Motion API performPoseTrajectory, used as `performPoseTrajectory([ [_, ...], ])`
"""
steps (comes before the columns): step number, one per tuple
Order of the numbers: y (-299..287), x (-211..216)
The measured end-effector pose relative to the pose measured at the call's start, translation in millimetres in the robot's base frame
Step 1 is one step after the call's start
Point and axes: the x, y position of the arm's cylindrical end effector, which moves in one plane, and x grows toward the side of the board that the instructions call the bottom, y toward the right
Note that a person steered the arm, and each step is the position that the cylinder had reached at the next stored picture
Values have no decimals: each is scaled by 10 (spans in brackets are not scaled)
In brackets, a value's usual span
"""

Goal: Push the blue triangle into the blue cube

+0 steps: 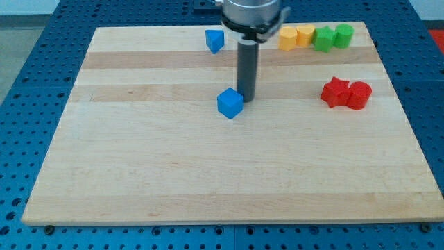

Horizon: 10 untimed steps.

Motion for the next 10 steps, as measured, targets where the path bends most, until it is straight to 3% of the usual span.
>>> performPoseTrajectory([
  [2,529,-286],
  [4,380,-1677],
  [5,171,-2008],
  [9,-663,-1865],
  [10,-420,-1416],
])
